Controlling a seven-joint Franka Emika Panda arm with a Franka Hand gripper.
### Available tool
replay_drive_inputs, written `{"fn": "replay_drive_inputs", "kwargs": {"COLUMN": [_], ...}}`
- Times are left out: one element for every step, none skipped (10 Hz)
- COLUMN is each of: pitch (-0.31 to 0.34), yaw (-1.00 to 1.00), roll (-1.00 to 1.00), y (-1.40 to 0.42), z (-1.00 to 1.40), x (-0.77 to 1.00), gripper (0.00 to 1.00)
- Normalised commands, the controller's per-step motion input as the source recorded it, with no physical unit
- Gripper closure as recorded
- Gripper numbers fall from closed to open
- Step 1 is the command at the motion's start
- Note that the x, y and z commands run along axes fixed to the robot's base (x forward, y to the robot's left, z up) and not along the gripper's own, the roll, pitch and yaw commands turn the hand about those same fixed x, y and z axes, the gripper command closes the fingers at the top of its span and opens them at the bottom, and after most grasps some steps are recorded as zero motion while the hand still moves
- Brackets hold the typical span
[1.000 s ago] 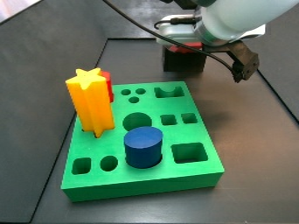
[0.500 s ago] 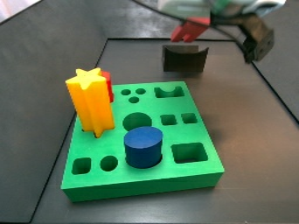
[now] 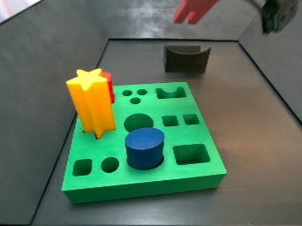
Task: Pick up the double-square object. Move up. Rotate the double-square object. Place the double-square object on the fixture. Regrasp the double-square object. Move to above the board. Insert the double-square object.
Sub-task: Move to above the board.
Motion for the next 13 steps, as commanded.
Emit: {"fn": "replay_drive_inputs", "kwargs": {"pitch": [0.078, 0.057, 0.047, 0.04, 0.04, -0.09, -0.095, -0.119, -0.126, -0.129, -0.127, -0.122, -0.108], "yaw": [0.14, 0.13, 0.11, 0.09, 0.09, -0.09, -0.1, -0.1, -0.11, -0.12, -0.12, -0.13, -0.14], "roll": [-0.01, -0.02, -0.02, -0.02, -0.02, -1.0, -1.0, -1.0, -1.0, -1.0, -1.0, -1.0, -1.0], "y": [-0.09, -0.06, -0.04, -0.03, -0.03, -1.0, -1.0, -1.0, -1.0, -1.0, -0.91, -0.6, -0.26], "z": [1.0, 0.77, 0.6, 0.38, 0.27, 0.33, 0.33, 0.36, 0.34, 0.36, 0.33, 0.21, 0.1], "x": [0.04, 0.03, 0.03, 0.02, 0.02, -0.73, -0.73, -0.81, -0.84, -0.87, -0.84, -0.59, -0.31], "gripper": [1.0, 1.0, 1.0, 1.0, 1.0, 1.0, 1.0, 1.0, 1.0, 1.0, 1.0, 1.0, 1.0]}}
